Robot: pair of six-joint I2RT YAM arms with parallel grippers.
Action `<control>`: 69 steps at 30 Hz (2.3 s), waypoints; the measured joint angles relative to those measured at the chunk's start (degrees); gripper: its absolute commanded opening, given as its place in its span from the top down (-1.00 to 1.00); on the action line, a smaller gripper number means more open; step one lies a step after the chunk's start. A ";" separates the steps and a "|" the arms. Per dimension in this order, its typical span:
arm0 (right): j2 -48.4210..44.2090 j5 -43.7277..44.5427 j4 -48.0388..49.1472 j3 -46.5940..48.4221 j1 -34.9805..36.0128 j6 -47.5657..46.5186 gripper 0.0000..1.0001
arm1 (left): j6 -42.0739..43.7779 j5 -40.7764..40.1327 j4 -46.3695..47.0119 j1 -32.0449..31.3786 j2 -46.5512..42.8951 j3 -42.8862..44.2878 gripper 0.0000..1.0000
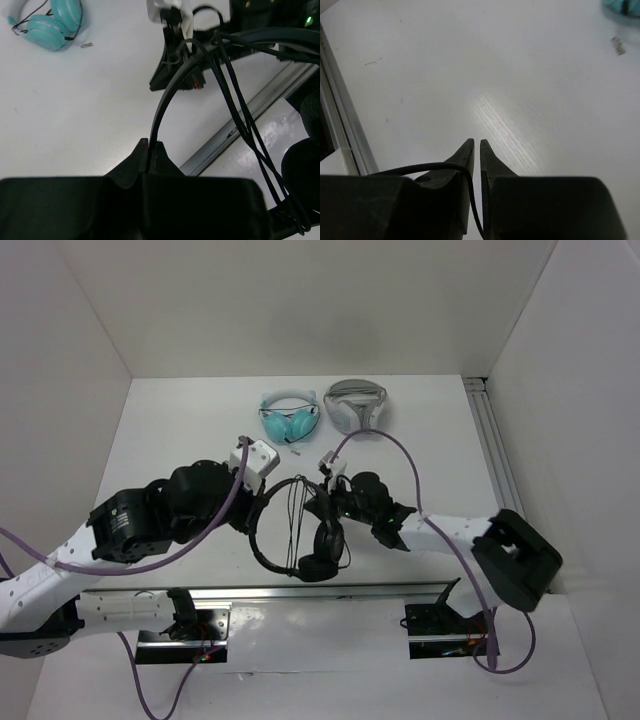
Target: Wrap the headphones
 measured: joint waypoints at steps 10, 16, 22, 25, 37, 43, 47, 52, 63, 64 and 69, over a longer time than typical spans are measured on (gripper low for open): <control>22.01 -7.21 23.15 -4.44 0.00 11.02 0.73 | -9.57 -19.71 -6.08 0.00 3.06 5.49 1.00; 25.51 -8.74 30.34 -4.87 0.00 13.29 0.68 | -15.04 -26.69 -8.90 0.33 5.01 12.07 1.00; 26.84 -9.01 33.79 -7.28 0.00 14.01 0.74 | -16.65 -27.58 -10.49 4.85 6.62 12.98 1.00; 27.43 -9.14 34.97 -9.16 0.00 14.36 0.68 | -16.41 -26.80 -10.60 8.26 6.88 12.96 1.00; 19.93 -0.74 34.53 -17.07 9.53 14.34 1.00 | -12.41 -19.10 -4.00 24.48 8.46 7.98 1.00; 0.92 14.99 22.14 -17.44 25.75 11.58 1.00 | -10.10 -15.41 1.22 34.10 10.78 3.58 1.00; -8.22 26.77 8.90 -13.86 36.15 9.01 1.00 | -9.86 -14.53 2.89 35.67 12.15 0.20 1.00; -13.51 40.68 -8.31 -4.52 45.57 4.74 1.00 | -7.91 -11.98 4.90 35.04 14.23 -3.98 1.00; -18.14 64.19 -30.73 11.13 49.05 -5.79 1.00 | -4.17 -4.48 6.25 26.12 12.63 -16.31 1.00; -19.10 65.37 -31.28 11.15 49.05 -6.91 1.00 | -3.82 -3.87 6.36 24.13 11.76 -17.20 1.00; -24.13 69.33 -31.82 11.37 48.63 -12.15 1.00 | -2.12 -1.18 7.56 13.18 7.58 -20.28 1.00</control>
